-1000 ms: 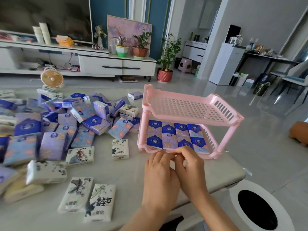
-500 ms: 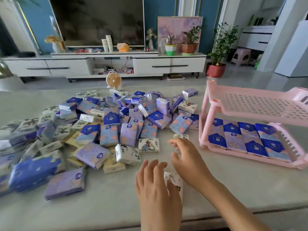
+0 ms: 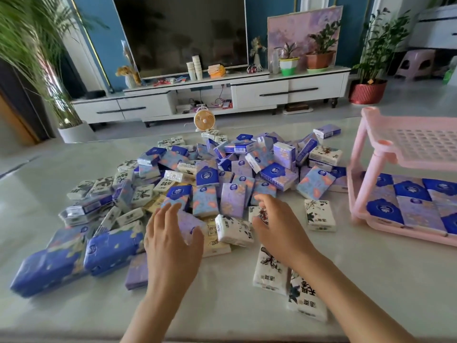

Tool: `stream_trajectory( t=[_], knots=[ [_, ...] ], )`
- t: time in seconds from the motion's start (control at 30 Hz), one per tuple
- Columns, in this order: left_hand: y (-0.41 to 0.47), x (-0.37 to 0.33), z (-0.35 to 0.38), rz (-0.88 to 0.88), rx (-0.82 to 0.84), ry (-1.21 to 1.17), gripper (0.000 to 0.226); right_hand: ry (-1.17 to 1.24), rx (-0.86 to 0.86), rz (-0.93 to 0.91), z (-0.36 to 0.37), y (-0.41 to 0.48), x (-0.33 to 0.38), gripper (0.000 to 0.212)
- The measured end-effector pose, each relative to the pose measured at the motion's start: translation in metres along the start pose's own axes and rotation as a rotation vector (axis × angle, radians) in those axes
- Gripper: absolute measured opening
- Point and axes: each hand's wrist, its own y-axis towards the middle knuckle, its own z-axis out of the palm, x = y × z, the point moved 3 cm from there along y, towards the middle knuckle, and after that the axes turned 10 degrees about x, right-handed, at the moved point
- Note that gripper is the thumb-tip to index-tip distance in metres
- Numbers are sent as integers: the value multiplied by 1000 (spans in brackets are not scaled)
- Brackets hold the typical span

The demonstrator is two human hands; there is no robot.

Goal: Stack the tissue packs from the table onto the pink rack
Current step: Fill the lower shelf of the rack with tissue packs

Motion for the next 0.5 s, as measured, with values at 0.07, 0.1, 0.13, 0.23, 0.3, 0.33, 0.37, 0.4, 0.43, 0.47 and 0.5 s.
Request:
stream_trajectory(
  t=[0.07, 0.1, 0.13, 0.23, 0.3, 0.33, 0.37, 0.4, 0.43, 0.47, 0.5],
  knots=[
    [8, 15, 6, -67, 173, 88, 80, 14, 10, 0, 3, 7, 2, 43],
    [7, 20, 11, -67, 221, 162, 92, 21, 22, -2, 5, 10, 4, 45],
    [3, 24, 18, -35, 233, 237, 96, 24, 39, -7, 8, 14, 5, 46],
    [-7, 25, 28, 106, 121, 295, 79, 13, 91, -18, 16, 26, 8, 49],
    [-9, 25, 29, 108, 71, 264, 81, -18, 120, 20, 21, 33, 9, 49],
    [-9, 26, 29, 96, 60, 236, 85, -59, 133, 49, 23, 37, 10, 48],
    [-9, 26, 28, 95, 47, 207, 88, -110, 149, 78, 24, 40, 10, 45],
    [-9, 26, 28, 107, 31, 182, 88, -137, 170, 107, 25, 43, 11, 42],
    [-10, 25, 28, 122, 24, 164, 87, -124, 199, 134, 25, 45, 11, 38],
    [-11, 25, 28, 139, 22, 151, 84, -88, 225, 155, 24, 46, 11, 34],
    [-11, 25, 28, 158, 13, 141, 81, -44, 246, 169, 24, 48, 10, 32]
  ],
)
